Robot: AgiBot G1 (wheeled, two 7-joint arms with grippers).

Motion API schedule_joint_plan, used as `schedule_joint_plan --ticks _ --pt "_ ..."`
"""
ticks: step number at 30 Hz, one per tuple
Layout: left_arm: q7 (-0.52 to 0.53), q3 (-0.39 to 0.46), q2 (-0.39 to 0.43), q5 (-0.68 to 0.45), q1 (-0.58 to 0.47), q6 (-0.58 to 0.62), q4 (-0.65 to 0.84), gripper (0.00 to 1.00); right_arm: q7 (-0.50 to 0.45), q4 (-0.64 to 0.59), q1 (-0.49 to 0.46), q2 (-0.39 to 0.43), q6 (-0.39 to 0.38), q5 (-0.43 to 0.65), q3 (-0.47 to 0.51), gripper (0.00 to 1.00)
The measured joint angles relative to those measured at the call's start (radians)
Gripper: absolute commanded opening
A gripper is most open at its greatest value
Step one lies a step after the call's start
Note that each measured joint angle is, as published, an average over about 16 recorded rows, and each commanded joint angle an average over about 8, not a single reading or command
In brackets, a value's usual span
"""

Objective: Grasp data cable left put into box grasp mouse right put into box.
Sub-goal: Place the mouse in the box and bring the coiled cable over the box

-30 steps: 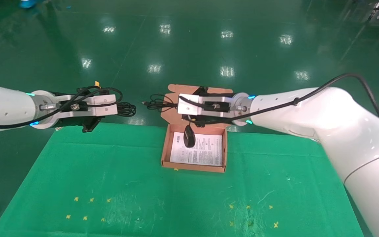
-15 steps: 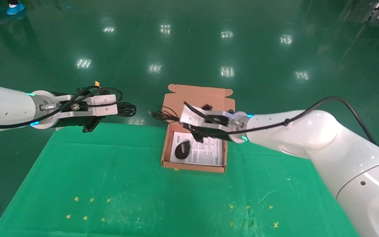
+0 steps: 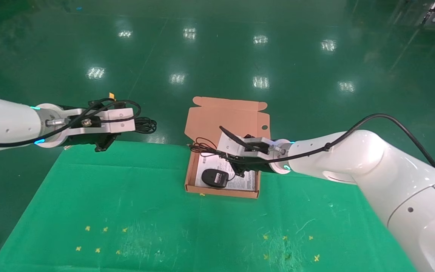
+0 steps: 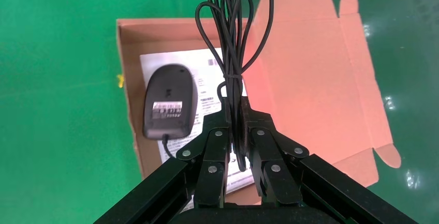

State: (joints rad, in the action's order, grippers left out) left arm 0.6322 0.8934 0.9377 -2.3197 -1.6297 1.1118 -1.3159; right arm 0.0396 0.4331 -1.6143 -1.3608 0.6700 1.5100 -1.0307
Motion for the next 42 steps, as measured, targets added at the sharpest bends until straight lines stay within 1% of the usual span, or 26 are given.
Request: schedule_joint_plan --ticks 1,2,3,10,17,23,28,32,37,42 --pt "-0.001 0.000 0.000 0.001 0.000 0.000 0.001 0.00 -0.004 0.002 0.000 0.001 0.001 -0.001 -0.006 0.87" --pt "-0.002 0.000 0.000 0.003 0.001 -0.001 0.002 0.00 -0.007 0.004 -0.001 0.003 0.002 -0.001 -0.011 0.95" --pt "-0.003 -0.001 0.000 0.005 0.002 -0.003 0.003 0.00 -0.010 0.006 -0.001 0.005 0.003 -0.002 -0.015 1.00" --pt "-0.035 -0.002 0.016 0.044 0.015 -0.033 0.038 0.00 -0.024 0.032 -0.004 0.028 0.009 -0.003 -0.038 1.00" --pt "-0.128 0.002 0.085 0.119 0.041 -0.115 0.153 0.00 -0.029 0.095 -0.014 0.089 0.022 0.002 -0.044 1.00" --pt "-0.272 0.005 0.197 0.208 0.062 -0.223 0.330 0.00 -0.045 0.183 -0.027 0.185 0.036 0.013 -0.044 1.00" --pt "-0.426 0.002 0.300 0.292 0.069 -0.316 0.505 0.00 -0.080 0.287 -0.038 0.292 0.049 0.030 -0.043 1.00" --pt "-0.549 0.001 0.365 0.367 0.075 -0.380 0.619 0.00 -0.121 0.376 -0.044 0.379 0.057 0.050 -0.043 1.00" --pt "-0.678 0.013 0.415 0.461 0.082 -0.436 0.710 0.00 -0.182 0.485 -0.050 0.477 0.065 0.077 -0.045 1.00" --pt "-0.766 0.042 0.430 0.554 0.094 -0.471 0.738 0.00 -0.245 0.583 -0.054 0.555 0.069 0.105 -0.046 1.00"
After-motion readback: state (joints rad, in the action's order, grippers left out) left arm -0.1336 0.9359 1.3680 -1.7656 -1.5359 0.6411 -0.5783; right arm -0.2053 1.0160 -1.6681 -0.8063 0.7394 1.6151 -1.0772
